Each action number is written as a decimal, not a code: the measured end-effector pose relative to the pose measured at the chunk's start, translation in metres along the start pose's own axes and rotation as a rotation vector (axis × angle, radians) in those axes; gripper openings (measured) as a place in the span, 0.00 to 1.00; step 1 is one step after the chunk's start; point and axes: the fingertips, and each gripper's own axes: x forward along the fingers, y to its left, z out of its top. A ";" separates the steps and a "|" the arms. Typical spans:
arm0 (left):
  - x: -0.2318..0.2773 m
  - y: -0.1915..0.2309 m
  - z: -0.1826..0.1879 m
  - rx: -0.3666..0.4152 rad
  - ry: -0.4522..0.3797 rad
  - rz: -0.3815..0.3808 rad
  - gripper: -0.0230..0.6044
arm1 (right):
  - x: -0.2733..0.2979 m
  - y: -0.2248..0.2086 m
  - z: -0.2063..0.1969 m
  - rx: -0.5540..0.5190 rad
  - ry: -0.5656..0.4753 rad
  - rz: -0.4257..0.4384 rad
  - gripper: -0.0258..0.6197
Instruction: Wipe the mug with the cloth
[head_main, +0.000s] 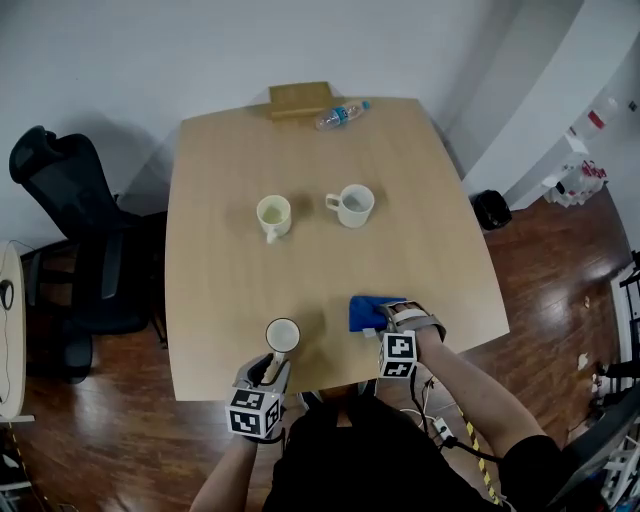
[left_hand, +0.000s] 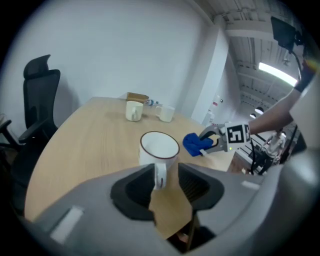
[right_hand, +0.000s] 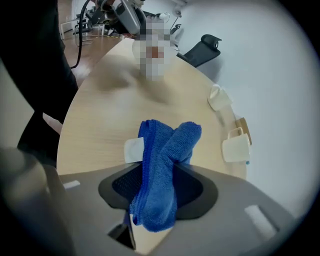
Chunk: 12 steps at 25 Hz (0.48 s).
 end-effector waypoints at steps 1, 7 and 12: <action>0.002 -0.001 0.000 -0.005 0.005 0.005 0.27 | 0.001 -0.002 0.001 -0.018 -0.002 0.005 0.32; 0.015 -0.001 -0.013 -0.003 0.022 0.126 0.27 | 0.004 -0.001 0.006 -0.056 0.003 -0.038 0.23; 0.028 -0.003 -0.018 0.052 0.043 0.206 0.19 | -0.010 -0.022 0.001 0.485 -0.184 0.131 0.21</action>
